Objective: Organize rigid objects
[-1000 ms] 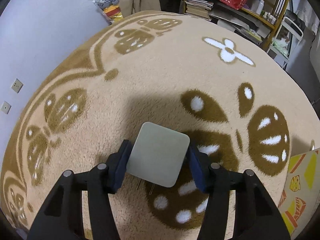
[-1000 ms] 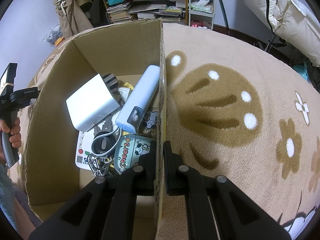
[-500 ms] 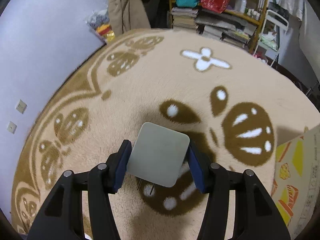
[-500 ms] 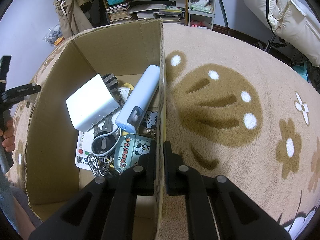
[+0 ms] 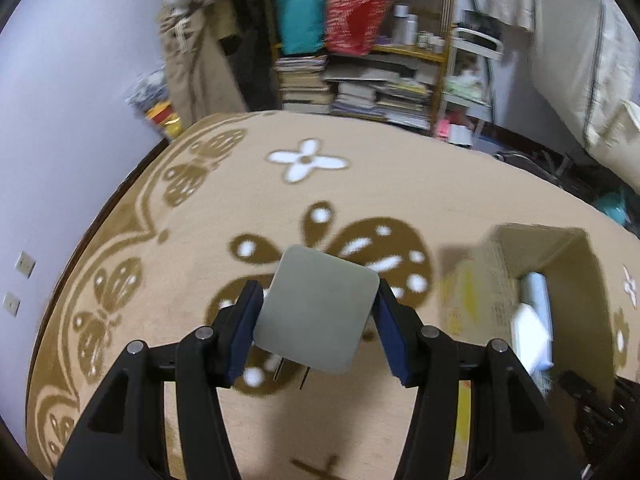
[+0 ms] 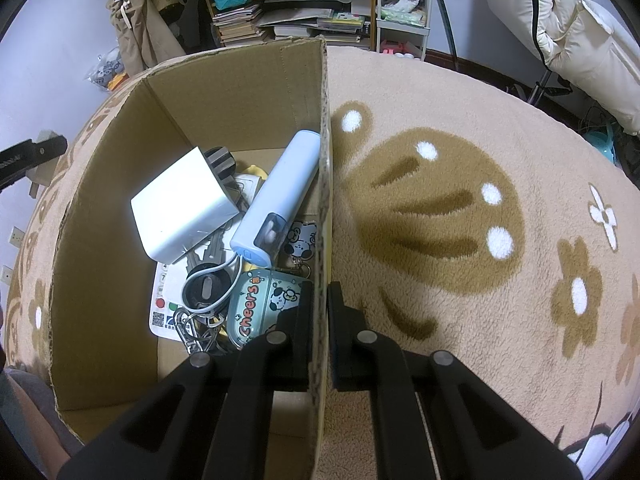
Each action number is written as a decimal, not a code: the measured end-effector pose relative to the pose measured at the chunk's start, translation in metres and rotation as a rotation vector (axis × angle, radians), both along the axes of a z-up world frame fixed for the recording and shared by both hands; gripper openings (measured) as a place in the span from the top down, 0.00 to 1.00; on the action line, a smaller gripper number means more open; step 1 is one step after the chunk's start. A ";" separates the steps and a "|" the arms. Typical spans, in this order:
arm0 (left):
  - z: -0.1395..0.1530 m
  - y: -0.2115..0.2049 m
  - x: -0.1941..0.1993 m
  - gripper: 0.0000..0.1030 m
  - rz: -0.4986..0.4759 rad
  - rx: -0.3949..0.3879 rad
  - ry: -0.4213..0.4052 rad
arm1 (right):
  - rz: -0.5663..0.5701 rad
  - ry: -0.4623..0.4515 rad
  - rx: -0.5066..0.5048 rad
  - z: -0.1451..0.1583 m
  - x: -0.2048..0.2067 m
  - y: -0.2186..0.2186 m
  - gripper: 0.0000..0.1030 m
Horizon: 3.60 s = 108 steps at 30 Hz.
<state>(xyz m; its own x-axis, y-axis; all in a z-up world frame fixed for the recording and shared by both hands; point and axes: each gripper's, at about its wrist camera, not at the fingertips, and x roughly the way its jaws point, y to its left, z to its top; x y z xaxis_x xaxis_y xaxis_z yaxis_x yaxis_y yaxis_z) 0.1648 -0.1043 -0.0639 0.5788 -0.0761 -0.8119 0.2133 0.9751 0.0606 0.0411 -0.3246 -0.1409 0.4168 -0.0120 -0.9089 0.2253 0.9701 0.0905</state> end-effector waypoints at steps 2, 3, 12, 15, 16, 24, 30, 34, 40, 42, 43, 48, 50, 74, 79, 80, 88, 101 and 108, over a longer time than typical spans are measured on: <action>0.005 -0.010 -0.007 0.47 -0.036 -0.005 -0.009 | 0.000 0.000 0.000 0.000 0.000 0.000 0.93; 0.009 -0.017 -0.012 0.47 -0.057 -0.006 -0.018 | 0.000 0.000 0.000 0.000 0.000 0.000 0.93; 0.034 -0.071 -0.060 0.47 -0.245 -0.010 -0.065 | 0.000 0.000 0.000 0.000 0.000 -0.001 0.93; 0.036 -0.084 -0.072 0.47 -0.290 -0.020 -0.060 | -0.001 0.000 0.000 0.000 0.000 -0.001 0.93; 0.036 -0.089 -0.075 0.47 -0.307 -0.023 -0.054 | -0.001 0.000 0.001 0.000 0.000 0.000 0.93; 0.017 -0.106 -0.086 0.47 -0.361 -0.013 0.002 | 0.000 0.001 0.001 0.000 0.000 -0.001 0.93; 0.006 -0.111 -0.088 0.47 -0.373 -0.011 0.041 | 0.000 0.001 0.001 0.000 0.000 -0.001 0.93; 0.003 -0.112 -0.088 0.47 -0.379 0.001 0.052 | 0.002 0.000 0.003 0.000 -0.001 -0.003 0.93; 0.001 -0.108 -0.086 0.47 -0.364 0.004 0.062 | 0.002 0.000 0.001 0.000 -0.001 -0.003 0.93; 0.000 -0.109 -0.086 0.47 -0.367 0.010 0.060 | 0.002 0.000 0.002 0.001 -0.001 -0.004 0.93; 0.000 -0.110 -0.085 0.47 -0.367 0.014 0.057 | 0.002 -0.001 0.004 0.001 -0.002 -0.004 0.93; -0.004 -0.112 -0.085 0.47 -0.369 0.012 0.063 | 0.002 -0.001 0.005 0.001 -0.002 -0.006 0.93; -0.002 -0.113 -0.086 0.47 -0.372 0.015 0.046 | 0.003 -0.001 0.004 0.001 -0.002 -0.006 0.93; 0.034 -0.057 -0.093 0.01 -0.246 0.043 -0.057 | -0.018 -0.103 0.037 0.037 -0.017 -0.003 0.81; 0.043 -0.043 -0.097 0.01 -0.217 0.058 -0.082 | -0.001 -0.198 0.033 0.061 -0.029 0.008 0.33; 0.046 -0.039 -0.099 0.01 -0.210 0.063 -0.090 | 0.003 -0.210 0.036 0.064 -0.030 0.009 0.30; 0.068 -0.015 -0.122 0.01 -0.205 0.046 -0.144 | 0.010 -0.329 0.027 0.097 -0.056 0.026 0.02; 0.100 0.022 -0.169 0.01 -0.160 0.016 -0.252 | 0.024 -0.408 -0.026 0.132 -0.097 0.039 0.00; 0.112 0.040 -0.198 0.01 -0.143 -0.023 -0.320 | 0.018 -0.476 -0.049 0.149 -0.130 0.049 0.00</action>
